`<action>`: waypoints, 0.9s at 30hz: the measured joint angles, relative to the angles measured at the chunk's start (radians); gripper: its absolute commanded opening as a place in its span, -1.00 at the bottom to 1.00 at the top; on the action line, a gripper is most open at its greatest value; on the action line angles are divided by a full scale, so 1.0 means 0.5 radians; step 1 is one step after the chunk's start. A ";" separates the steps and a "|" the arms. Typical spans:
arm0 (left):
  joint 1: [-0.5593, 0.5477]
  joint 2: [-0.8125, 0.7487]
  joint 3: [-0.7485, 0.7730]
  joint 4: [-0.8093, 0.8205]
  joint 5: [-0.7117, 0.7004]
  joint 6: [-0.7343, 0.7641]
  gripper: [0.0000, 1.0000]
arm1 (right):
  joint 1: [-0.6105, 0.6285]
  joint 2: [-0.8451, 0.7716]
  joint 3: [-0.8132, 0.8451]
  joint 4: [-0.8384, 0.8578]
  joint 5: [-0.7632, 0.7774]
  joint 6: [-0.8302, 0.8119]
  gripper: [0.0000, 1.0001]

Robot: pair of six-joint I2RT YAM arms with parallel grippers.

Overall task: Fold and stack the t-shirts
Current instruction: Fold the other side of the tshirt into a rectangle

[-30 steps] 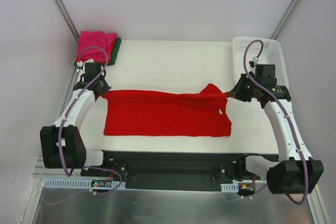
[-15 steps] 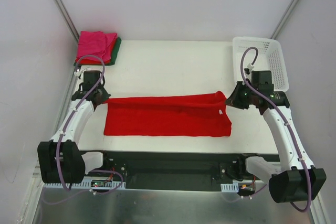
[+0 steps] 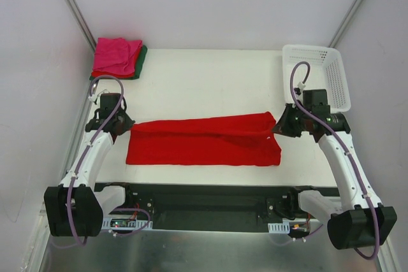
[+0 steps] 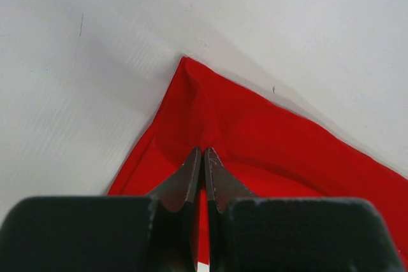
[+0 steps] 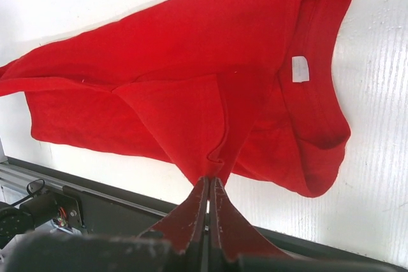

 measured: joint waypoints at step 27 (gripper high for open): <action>0.000 -0.266 0.013 -0.253 -0.061 -0.006 -1.00 | 0.002 -0.140 0.069 -0.140 0.120 -0.015 -0.98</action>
